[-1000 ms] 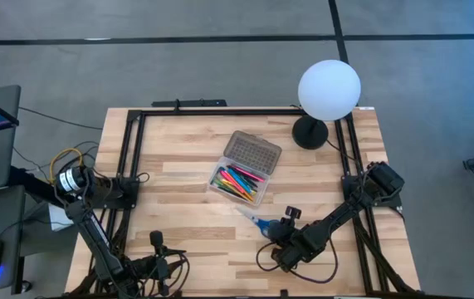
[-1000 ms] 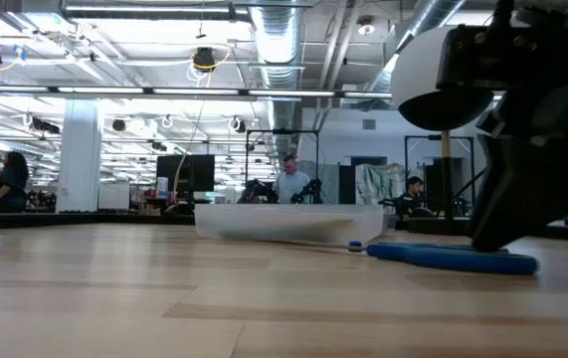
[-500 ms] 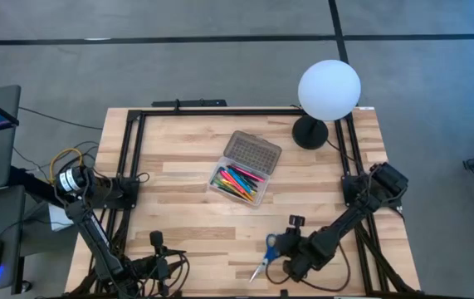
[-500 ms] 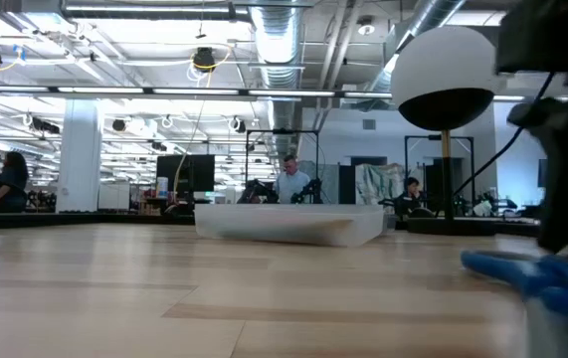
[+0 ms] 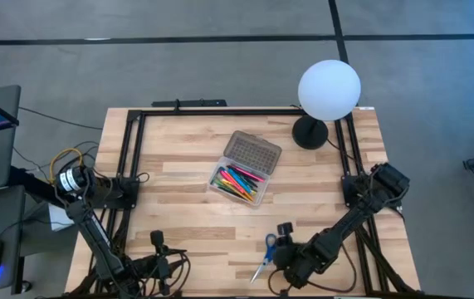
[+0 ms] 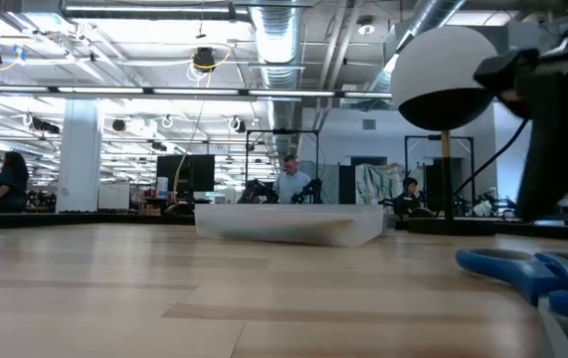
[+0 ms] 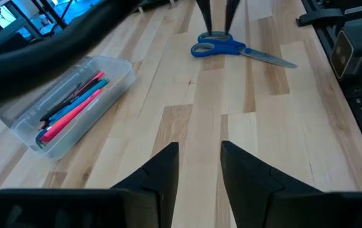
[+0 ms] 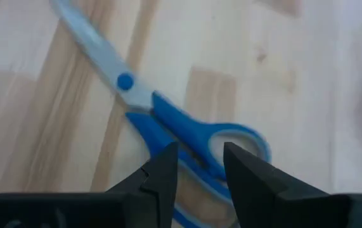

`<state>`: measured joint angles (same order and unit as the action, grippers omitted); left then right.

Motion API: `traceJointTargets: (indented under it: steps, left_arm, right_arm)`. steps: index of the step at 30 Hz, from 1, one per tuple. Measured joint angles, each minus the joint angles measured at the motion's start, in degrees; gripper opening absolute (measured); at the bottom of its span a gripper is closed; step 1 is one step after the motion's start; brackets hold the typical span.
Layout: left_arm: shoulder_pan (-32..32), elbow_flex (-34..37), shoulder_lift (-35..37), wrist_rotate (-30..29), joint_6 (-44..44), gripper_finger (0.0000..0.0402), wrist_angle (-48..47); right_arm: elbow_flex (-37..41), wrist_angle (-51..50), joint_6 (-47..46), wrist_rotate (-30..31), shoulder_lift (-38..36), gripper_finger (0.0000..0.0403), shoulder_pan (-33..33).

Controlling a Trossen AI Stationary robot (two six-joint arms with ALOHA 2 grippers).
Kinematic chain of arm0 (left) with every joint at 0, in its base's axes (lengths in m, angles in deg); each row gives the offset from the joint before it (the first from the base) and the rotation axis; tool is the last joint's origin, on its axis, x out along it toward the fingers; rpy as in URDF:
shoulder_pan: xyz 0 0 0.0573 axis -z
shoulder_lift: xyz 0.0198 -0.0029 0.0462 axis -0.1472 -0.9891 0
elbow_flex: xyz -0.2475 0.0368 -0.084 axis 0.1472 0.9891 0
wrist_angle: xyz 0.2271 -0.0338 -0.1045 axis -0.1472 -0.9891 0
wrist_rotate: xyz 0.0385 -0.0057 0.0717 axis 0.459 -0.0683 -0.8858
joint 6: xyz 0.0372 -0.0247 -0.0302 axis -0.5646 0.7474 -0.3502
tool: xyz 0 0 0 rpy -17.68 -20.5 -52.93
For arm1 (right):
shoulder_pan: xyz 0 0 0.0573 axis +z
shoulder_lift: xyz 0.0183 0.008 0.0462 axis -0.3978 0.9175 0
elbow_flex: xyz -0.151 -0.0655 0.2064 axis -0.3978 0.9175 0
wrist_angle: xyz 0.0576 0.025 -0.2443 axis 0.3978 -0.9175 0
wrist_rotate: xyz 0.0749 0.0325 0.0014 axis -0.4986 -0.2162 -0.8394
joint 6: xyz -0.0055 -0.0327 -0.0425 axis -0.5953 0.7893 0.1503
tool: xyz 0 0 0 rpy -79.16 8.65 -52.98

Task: Pick & place school supplies into a supply box
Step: Put the blue scissors into the gray supply box

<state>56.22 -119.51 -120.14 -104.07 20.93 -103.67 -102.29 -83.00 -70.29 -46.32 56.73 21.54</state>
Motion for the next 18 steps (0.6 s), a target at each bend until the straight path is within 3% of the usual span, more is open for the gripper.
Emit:
traceJointTargets:
  steps: [11,18]
  left_arm:
    - [-1.0,0.0,-0.1,1.2,-0.3,0.0112,-0.2]
    - [-1.1,0.0,-1.7,1.3,-0.4,0.0112,-0.2]
  right_arm:
    - [-0.1,-0.1,3.5,-7.4,0.9,0.0120,-3.5]
    - [-0.2,-2.0,-3.7,-11.2,0.8,0.0120,-6.2]
